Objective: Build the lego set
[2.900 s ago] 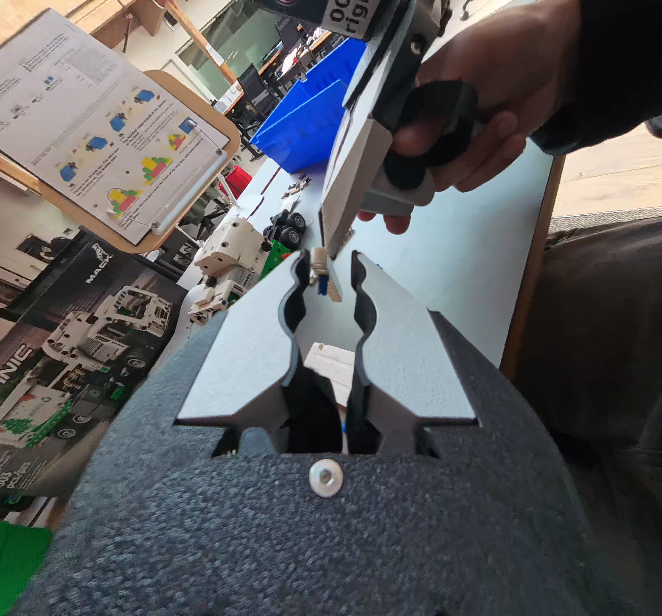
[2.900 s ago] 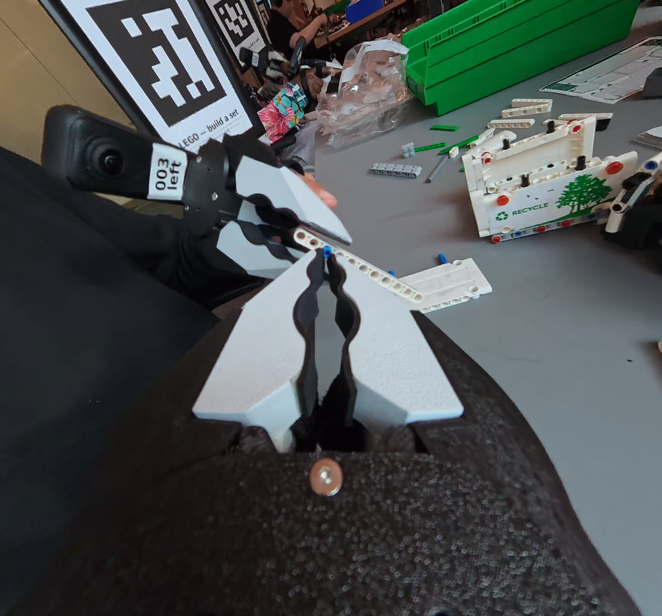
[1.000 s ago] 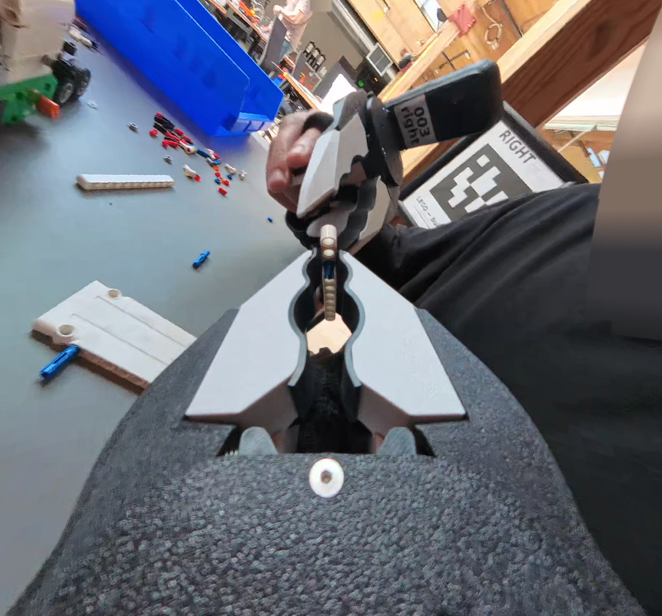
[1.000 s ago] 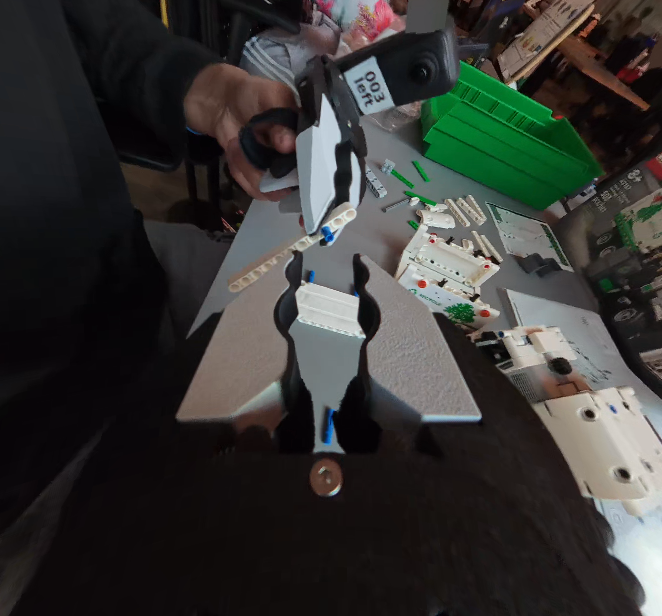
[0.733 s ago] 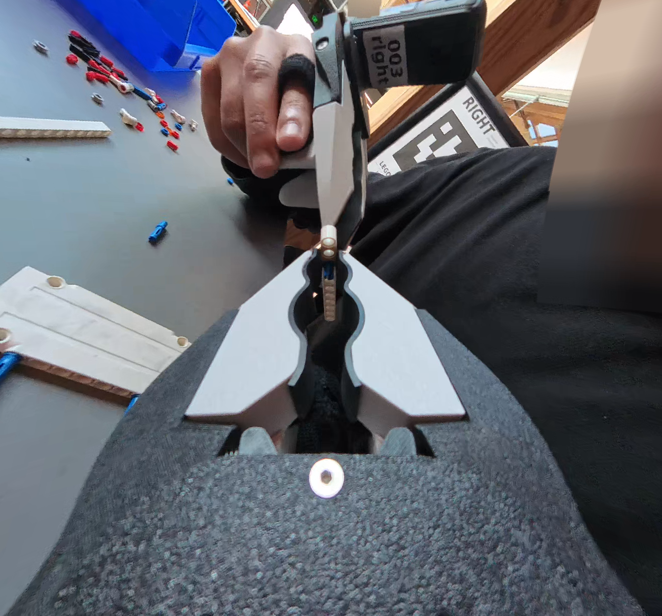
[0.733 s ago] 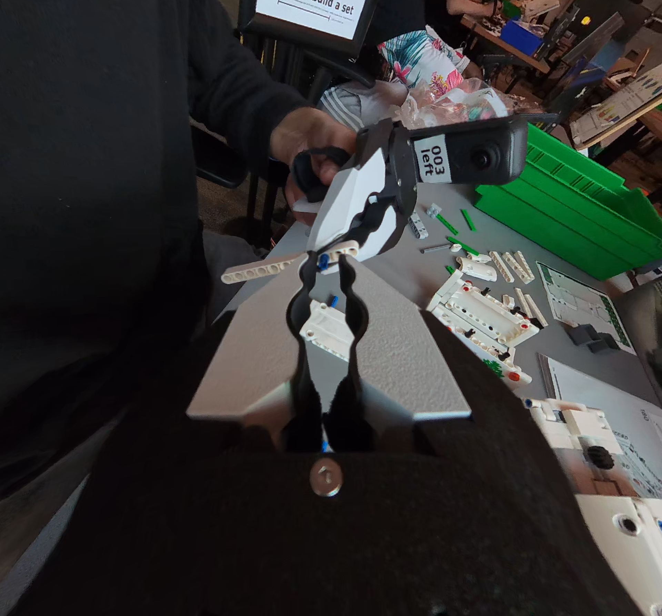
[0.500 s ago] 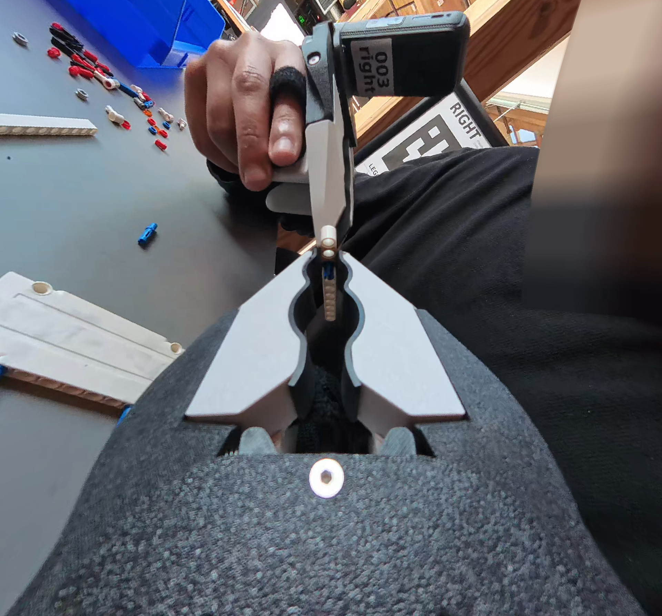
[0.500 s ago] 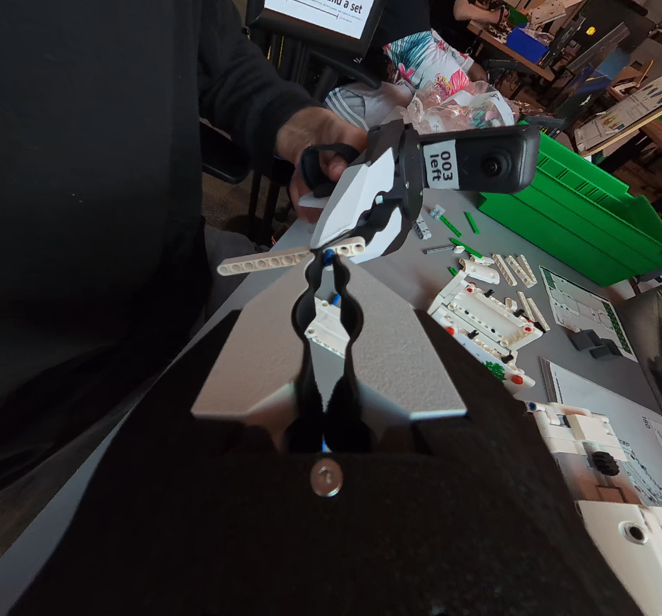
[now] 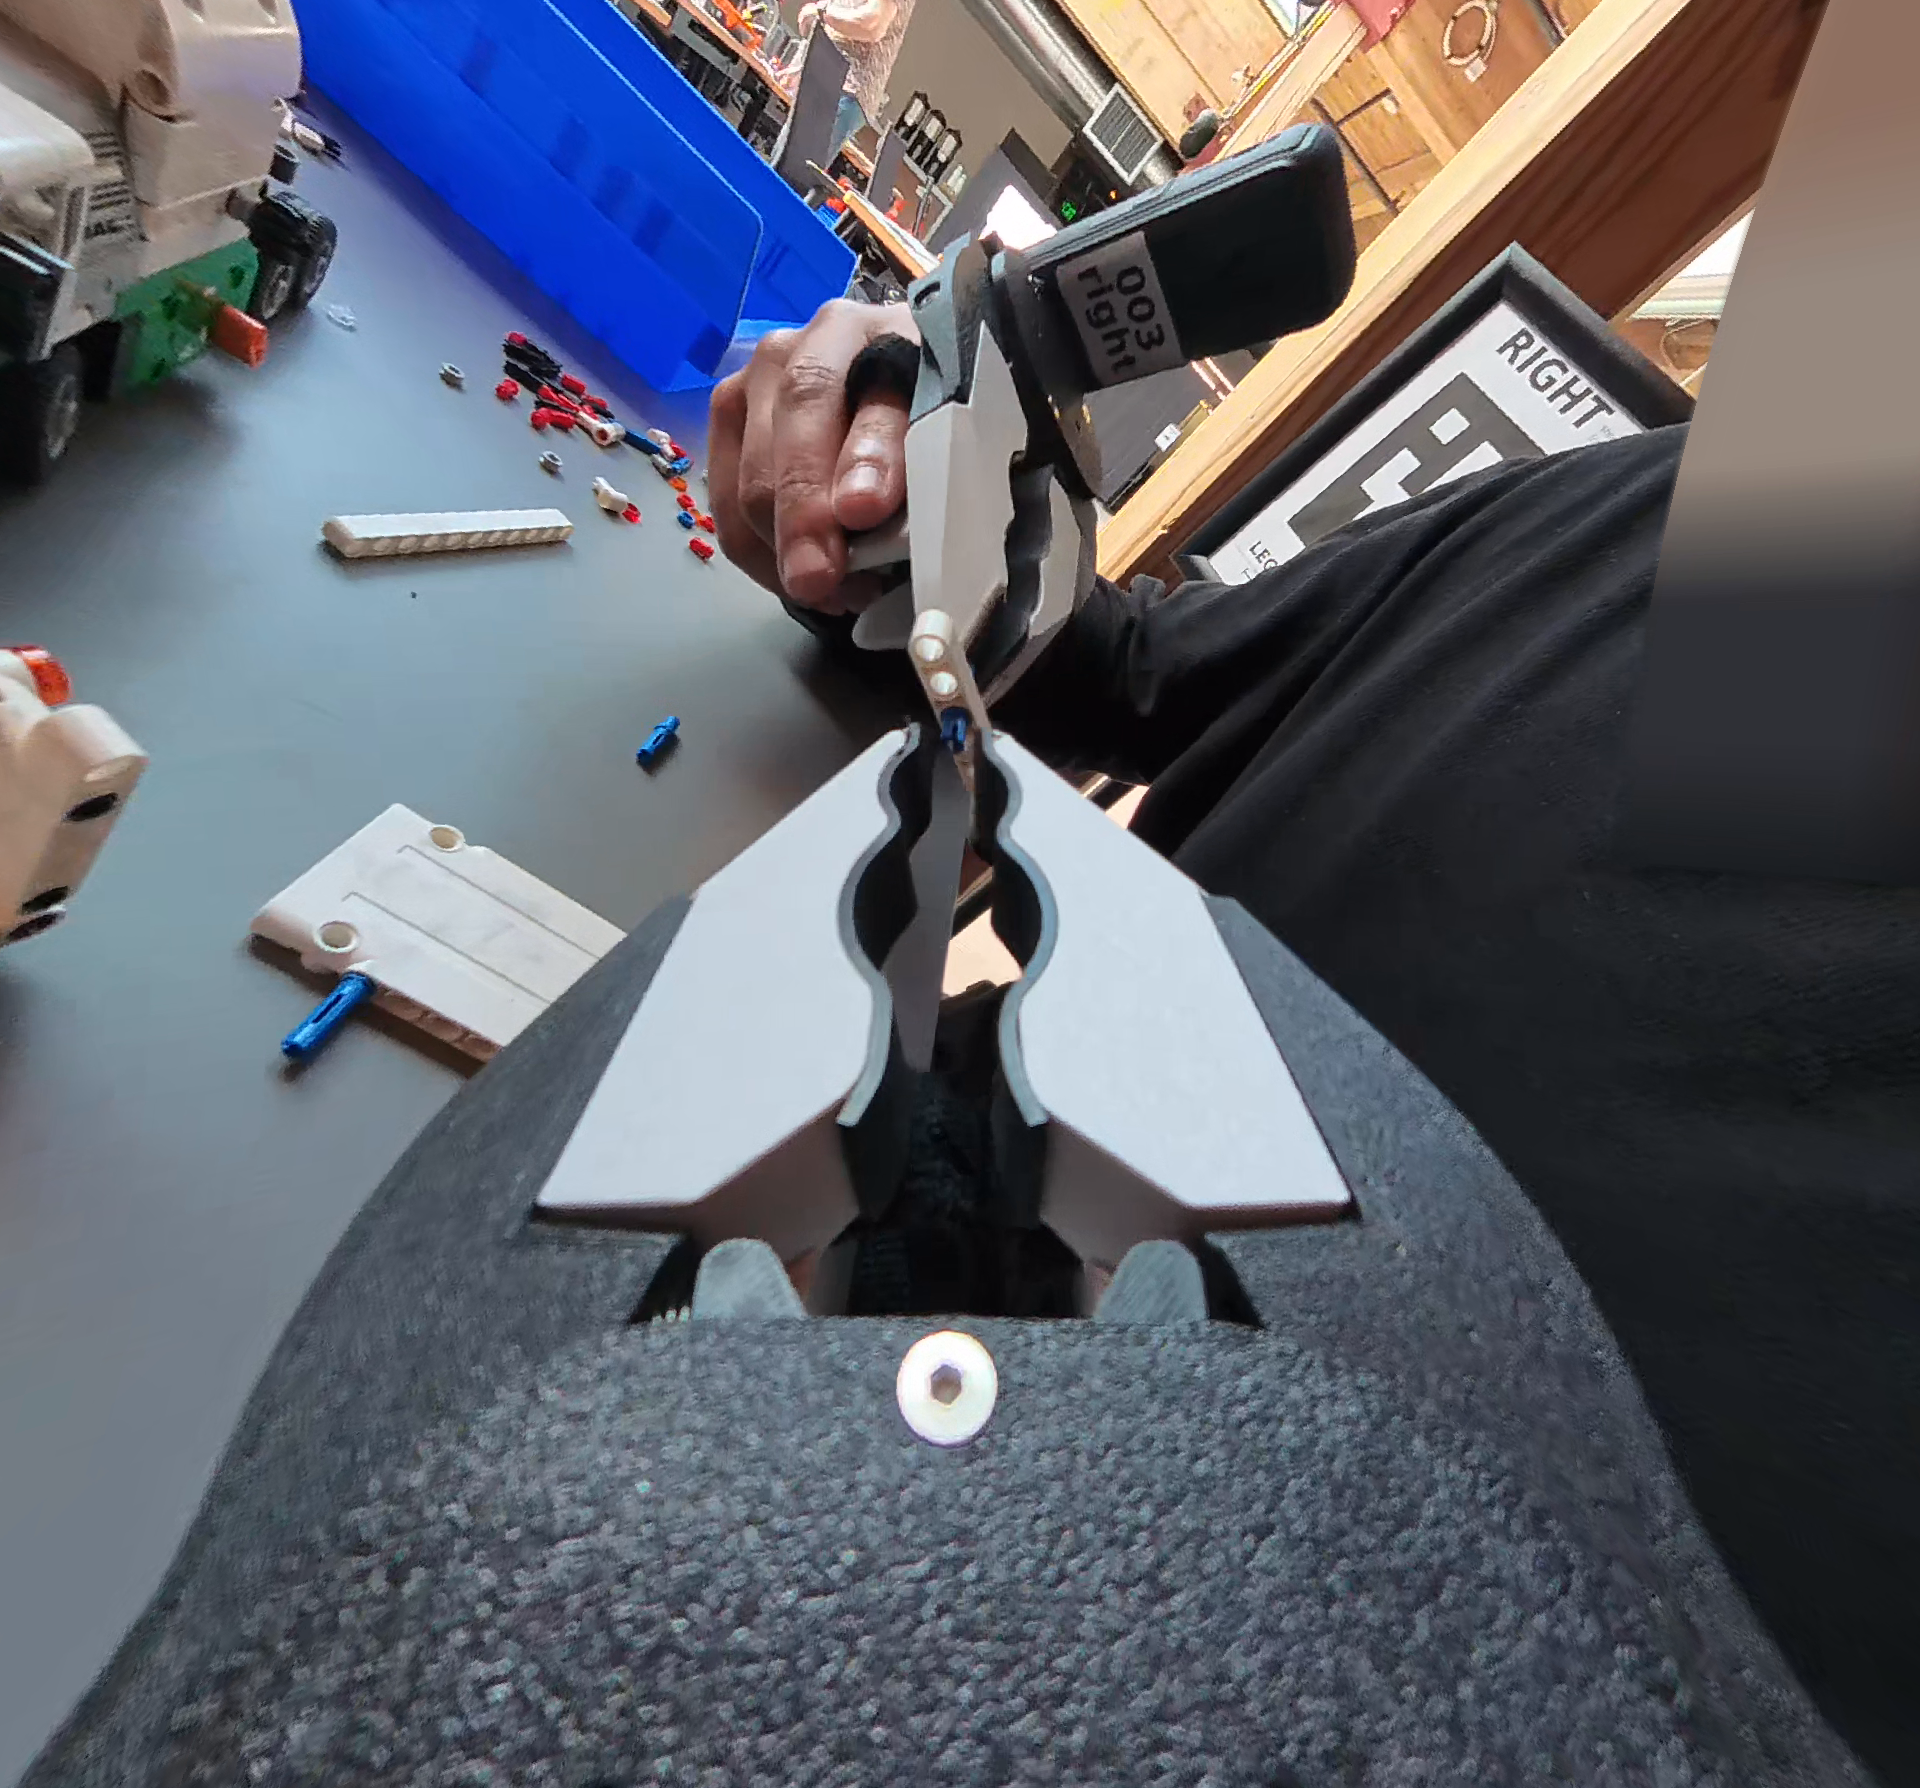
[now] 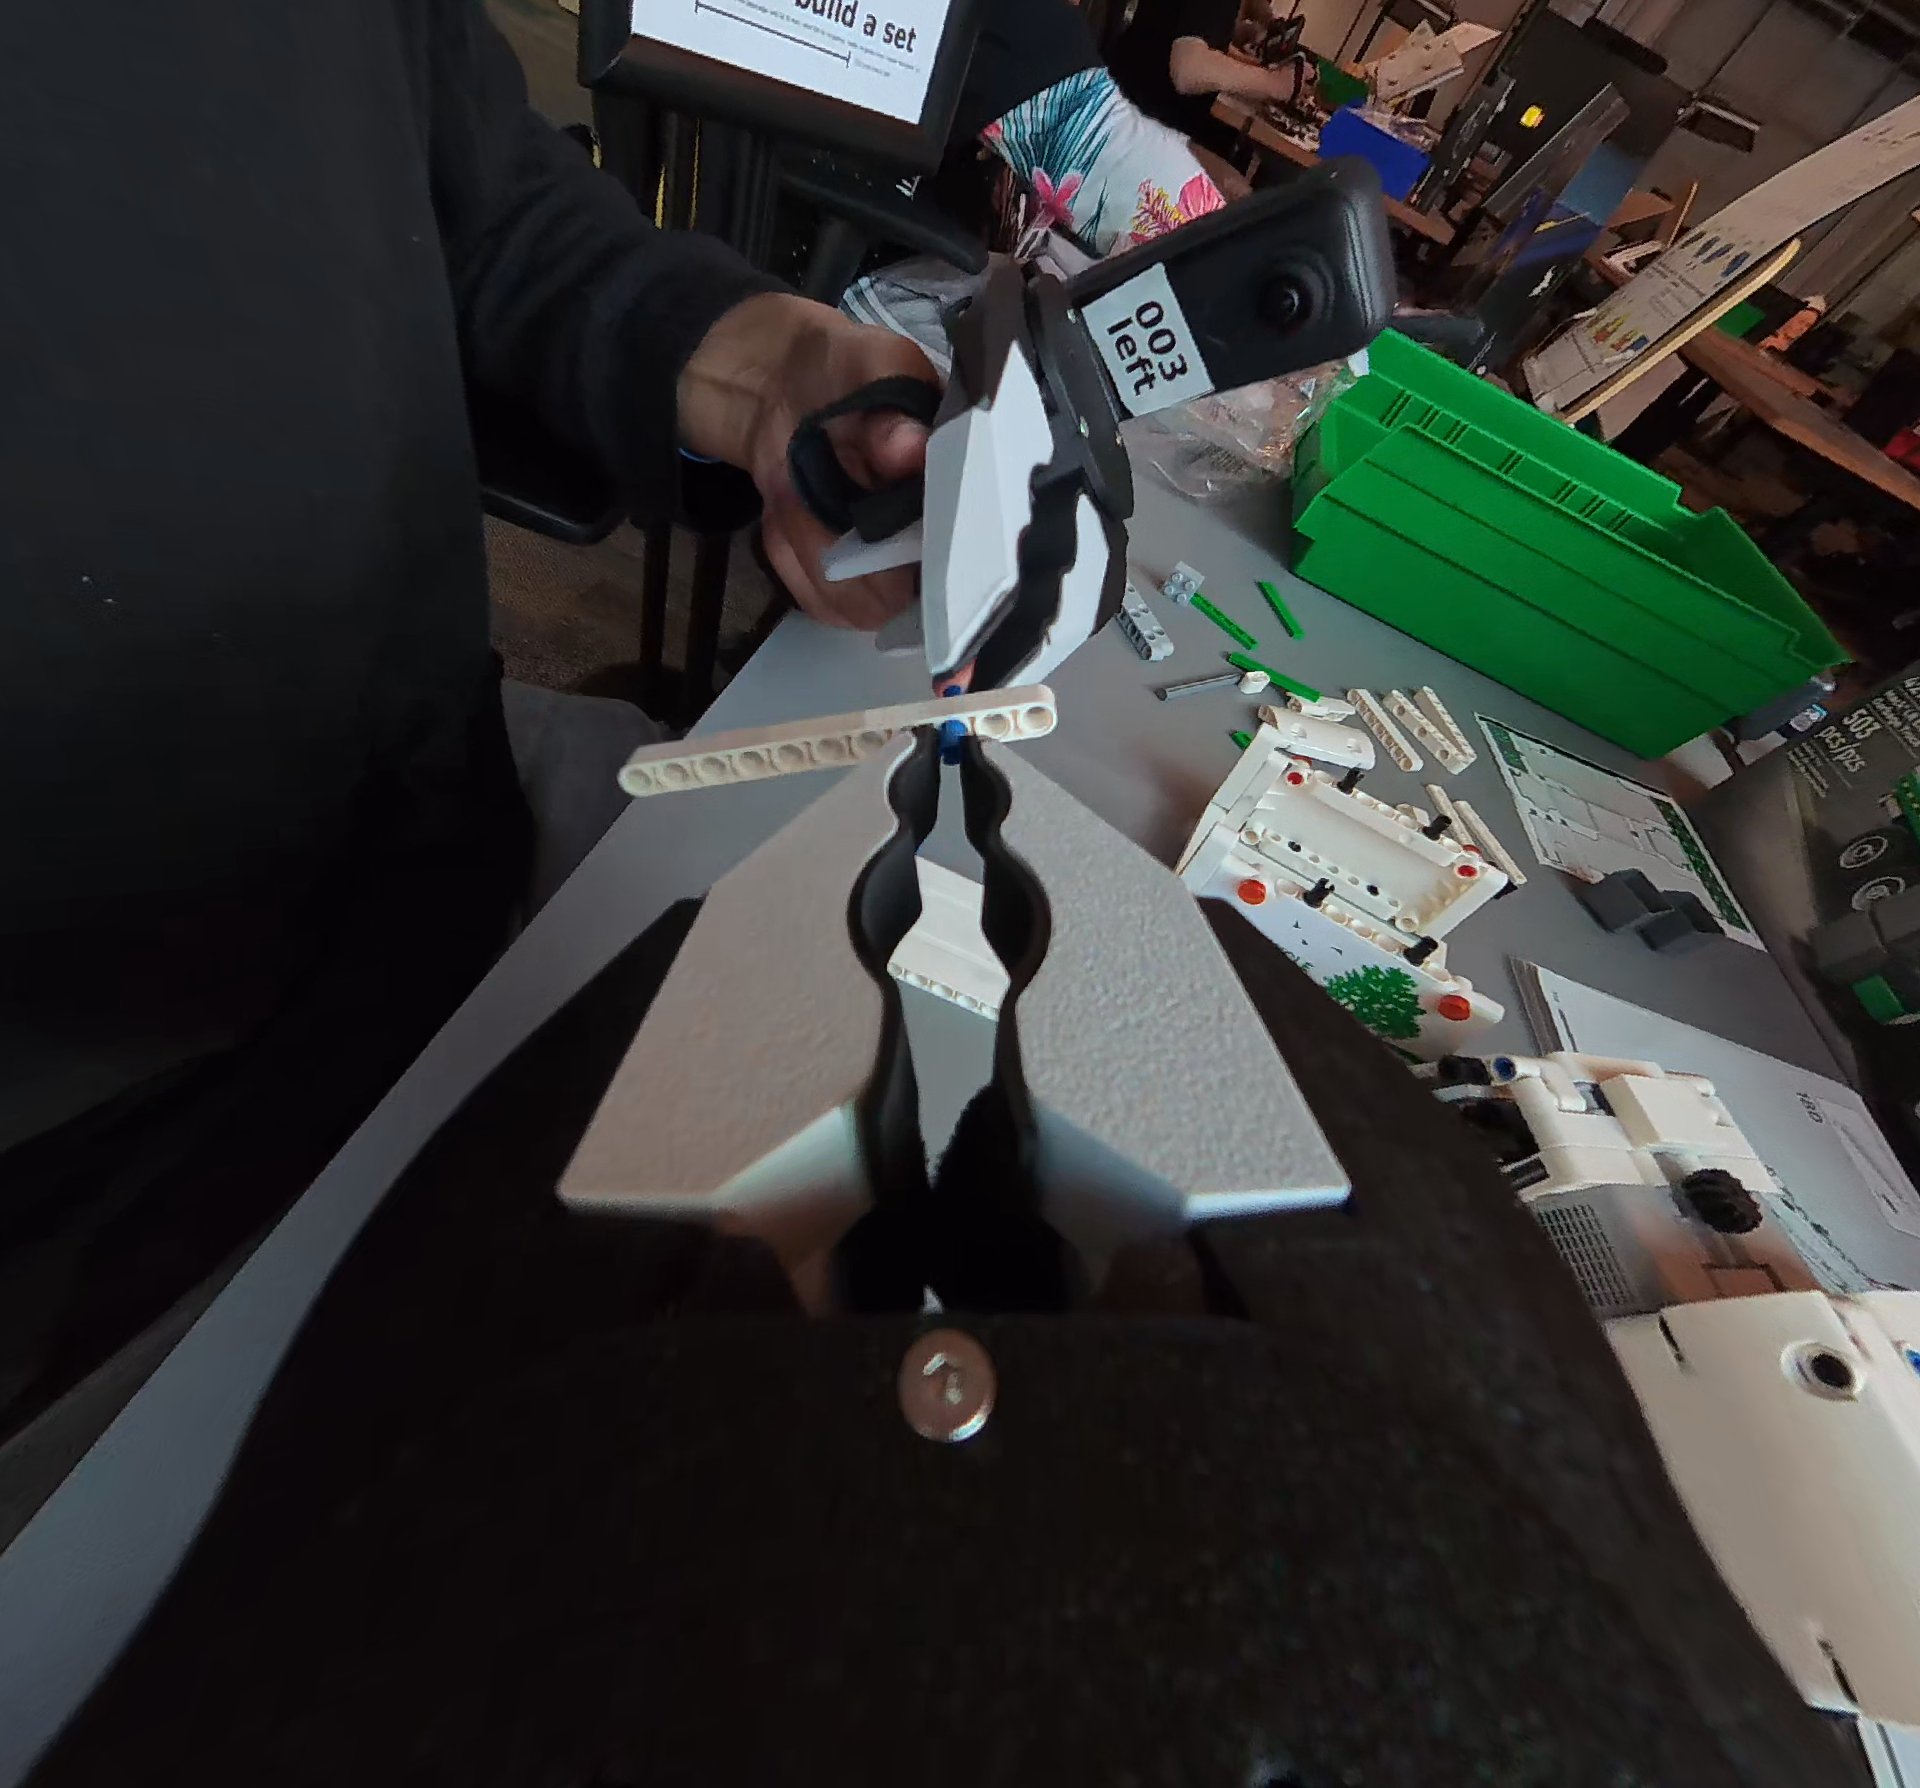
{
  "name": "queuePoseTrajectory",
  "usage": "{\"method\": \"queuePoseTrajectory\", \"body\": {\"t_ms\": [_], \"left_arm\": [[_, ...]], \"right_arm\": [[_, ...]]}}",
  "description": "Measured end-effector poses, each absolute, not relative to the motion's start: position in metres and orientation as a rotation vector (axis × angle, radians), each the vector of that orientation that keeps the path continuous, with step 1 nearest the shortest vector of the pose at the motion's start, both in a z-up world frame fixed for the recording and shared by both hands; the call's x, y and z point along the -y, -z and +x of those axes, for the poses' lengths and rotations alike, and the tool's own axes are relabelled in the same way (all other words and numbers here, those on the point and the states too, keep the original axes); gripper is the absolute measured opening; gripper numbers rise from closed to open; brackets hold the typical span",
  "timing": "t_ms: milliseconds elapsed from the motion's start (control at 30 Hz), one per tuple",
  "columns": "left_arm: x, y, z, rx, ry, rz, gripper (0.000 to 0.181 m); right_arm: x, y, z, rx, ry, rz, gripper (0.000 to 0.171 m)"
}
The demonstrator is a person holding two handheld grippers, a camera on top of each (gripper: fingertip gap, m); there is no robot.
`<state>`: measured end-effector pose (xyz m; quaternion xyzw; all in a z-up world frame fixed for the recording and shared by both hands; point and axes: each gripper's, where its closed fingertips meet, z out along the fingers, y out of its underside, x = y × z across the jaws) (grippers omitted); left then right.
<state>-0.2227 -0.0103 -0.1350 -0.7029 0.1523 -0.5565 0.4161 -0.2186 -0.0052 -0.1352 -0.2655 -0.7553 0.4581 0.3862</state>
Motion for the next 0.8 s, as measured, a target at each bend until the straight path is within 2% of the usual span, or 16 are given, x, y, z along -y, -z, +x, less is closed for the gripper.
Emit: {"method": "queuePoseTrajectory", "body": {"t_ms": [533,633,667,733,800], "left_arm": [[0.015,0.133,-0.217,-0.435,1.361,-1.742,0.002],[0.012,0.136,-0.221,-0.436,1.305,-1.743,0.002],[0.01,0.136,-0.222,-0.437,1.287,-1.744,0.002],[0.008,0.133,-0.226,-0.453,1.228,-1.723,0.002],[0.01,0.127,-0.226,-0.514,1.131,-1.681,0.002]], "right_arm": [[0.012,0.134,-0.22,1.92,-1.175,-0.65,0.003],[0.009,0.137,-0.222,1.929,-1.189,-0.768,0.003],[0.007,0.138,-0.224,1.934,-1.213,-0.849,0.005],[0.01,0.14,-0.221,1.953,-1.333,-1.057,0.032],[0.011,0.144,-0.22,1.907,-1.471,-1.335,0.046]]}}
